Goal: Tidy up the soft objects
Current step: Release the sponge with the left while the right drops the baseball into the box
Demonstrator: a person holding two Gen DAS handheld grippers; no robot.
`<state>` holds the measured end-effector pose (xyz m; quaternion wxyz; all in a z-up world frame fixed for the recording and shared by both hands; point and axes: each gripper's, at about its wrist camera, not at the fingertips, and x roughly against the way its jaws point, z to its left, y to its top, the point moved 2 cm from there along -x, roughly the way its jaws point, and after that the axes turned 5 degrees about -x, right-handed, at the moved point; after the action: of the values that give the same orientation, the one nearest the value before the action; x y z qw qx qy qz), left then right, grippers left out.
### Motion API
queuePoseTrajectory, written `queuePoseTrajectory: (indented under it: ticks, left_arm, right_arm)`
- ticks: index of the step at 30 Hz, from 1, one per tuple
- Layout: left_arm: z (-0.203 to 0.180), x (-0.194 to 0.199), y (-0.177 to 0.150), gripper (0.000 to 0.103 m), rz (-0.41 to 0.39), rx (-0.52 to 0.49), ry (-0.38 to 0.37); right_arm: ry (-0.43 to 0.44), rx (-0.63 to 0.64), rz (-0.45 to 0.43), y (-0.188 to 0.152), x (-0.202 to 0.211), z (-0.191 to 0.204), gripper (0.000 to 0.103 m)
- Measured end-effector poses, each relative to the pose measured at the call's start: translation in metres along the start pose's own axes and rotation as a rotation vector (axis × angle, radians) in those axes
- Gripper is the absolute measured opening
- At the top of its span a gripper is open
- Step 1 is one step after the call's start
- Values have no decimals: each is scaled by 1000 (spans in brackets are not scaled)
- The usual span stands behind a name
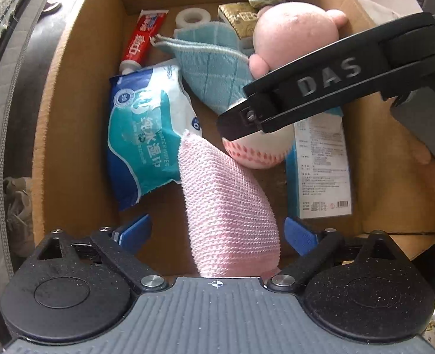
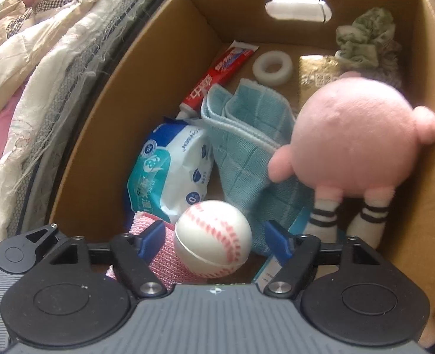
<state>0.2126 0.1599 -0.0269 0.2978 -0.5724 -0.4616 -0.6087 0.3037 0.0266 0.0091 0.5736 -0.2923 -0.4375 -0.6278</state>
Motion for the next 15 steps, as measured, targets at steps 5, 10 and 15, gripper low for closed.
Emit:
queuePoseTrajectory:
  ticks: [5,10,15]
  left_arm:
    - [1,7,3,97,-30,11,23]
    - [-4,20,2,92,-74,9,62]
    - [-13,24,0,78,-87,-15,183]
  right_arm:
    - [21,20,-55,-3,23,2,81]
    - [37,55,-146,-12,57,2,81]
    - [55,62,-200,-22,81,0,81]
